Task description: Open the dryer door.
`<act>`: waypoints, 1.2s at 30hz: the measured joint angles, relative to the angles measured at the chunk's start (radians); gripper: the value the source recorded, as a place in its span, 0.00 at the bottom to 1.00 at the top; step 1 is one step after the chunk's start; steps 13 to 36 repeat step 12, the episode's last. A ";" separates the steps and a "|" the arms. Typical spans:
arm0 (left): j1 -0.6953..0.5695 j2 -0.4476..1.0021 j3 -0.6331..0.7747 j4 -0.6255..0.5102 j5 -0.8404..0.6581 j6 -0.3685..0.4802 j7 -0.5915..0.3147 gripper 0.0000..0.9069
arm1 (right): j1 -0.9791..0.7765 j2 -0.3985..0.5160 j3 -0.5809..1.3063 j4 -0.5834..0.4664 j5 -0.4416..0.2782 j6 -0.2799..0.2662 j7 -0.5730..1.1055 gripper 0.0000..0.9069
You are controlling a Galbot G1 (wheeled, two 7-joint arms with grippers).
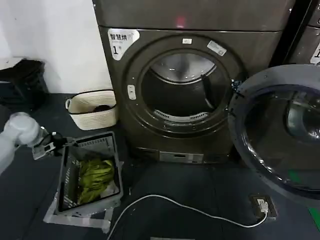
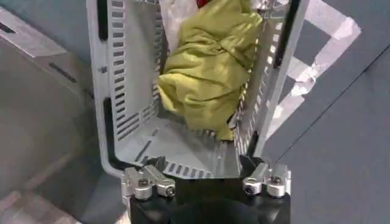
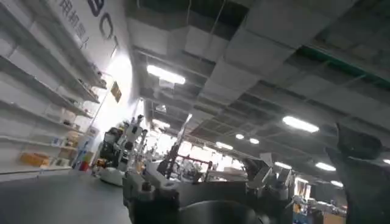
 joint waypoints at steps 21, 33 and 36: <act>-0.022 -0.011 0.028 0.007 -0.002 0.000 -0.007 1.00 | -0.001 0.010 0.000 0.000 0.000 0.001 -0.005 1.00; -0.022 -0.011 0.028 0.007 -0.002 0.000 -0.007 1.00 | -0.001 0.010 0.000 0.000 0.000 0.001 -0.005 1.00; -0.022 -0.011 0.028 0.007 -0.002 0.000 -0.007 1.00 | -0.001 0.010 0.000 0.000 0.000 0.001 -0.005 1.00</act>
